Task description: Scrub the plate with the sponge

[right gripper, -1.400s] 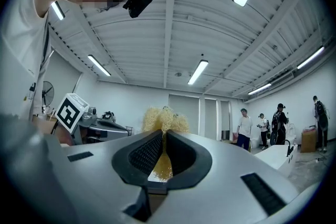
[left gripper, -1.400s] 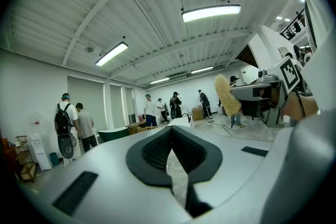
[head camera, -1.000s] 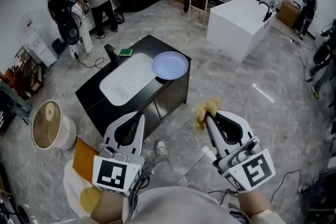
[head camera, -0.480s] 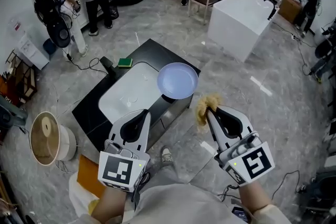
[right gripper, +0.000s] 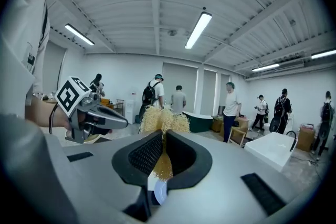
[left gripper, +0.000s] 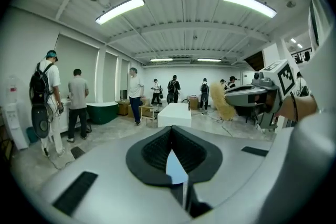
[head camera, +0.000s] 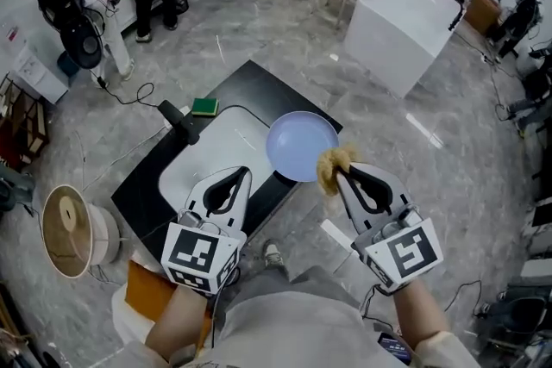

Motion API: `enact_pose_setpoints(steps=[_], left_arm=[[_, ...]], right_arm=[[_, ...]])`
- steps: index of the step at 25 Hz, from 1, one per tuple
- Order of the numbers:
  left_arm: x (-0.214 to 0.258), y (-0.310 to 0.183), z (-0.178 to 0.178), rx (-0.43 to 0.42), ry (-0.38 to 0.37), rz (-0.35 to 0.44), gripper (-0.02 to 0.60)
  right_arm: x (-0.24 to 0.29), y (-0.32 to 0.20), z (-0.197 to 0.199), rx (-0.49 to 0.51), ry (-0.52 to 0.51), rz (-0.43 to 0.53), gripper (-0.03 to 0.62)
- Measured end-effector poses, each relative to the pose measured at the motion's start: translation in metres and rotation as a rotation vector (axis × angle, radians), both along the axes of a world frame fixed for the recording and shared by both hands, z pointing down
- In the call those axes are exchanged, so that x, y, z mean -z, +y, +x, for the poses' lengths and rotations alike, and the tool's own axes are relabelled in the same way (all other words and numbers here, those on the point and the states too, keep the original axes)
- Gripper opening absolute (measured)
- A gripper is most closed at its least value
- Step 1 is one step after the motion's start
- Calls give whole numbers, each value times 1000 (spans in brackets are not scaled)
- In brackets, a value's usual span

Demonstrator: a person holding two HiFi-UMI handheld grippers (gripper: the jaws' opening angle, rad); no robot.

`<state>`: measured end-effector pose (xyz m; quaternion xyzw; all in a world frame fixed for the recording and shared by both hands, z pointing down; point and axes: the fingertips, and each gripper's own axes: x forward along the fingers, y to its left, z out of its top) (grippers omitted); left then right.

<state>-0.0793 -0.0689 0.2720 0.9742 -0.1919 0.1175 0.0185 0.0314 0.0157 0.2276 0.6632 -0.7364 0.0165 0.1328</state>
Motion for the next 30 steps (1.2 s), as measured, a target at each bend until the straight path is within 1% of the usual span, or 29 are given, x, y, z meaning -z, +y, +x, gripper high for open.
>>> enact_pose_setpoints(steps=[2, 5, 7, 10, 12, 15, 18, 23, 24, 28, 30], left_arm=[[-10, -13, 2, 14, -5, -30, 18], [-26, -28, 7, 34, -49, -41, 18], [-37, -35, 12, 42, -67, -73, 18], [-49, -43, 19, 62, -84, -122, 18], [-55, -48, 26, 81, -106, -128, 18], [-67, -55, 41, 114, -132, -139, 18], [-78, -63, 51, 172, -153, -166, 18], [-100, -75, 64, 280, -192, -222, 18], [-103, -78, 66, 306, -192, -230, 18], [-112, -89, 69, 421, -146, -270, 18], [-122, -90, 69, 467, -154, -291, 18]], right_arm=[[-9, -14, 3, 17, -11, -26, 49], [-24, -31, 12, 25, -35, -62, 48], [-35, -40, 21, 32, -51, -89, 48], [-53, -54, 31, 66, -33, -139, 48], [-60, -63, 40, 91, -19, -160, 49], [-72, -79, 58, 123, -25, -181, 49], [-86, -97, 73, 182, -36, -210, 49], [-109, -132, 96, 304, -23, -272, 49], [-114, -138, 98, 332, -17, -287, 49], [-137, -156, 101, 434, -8, -339, 49], [-151, -161, 101, 473, -7, -365, 49]])
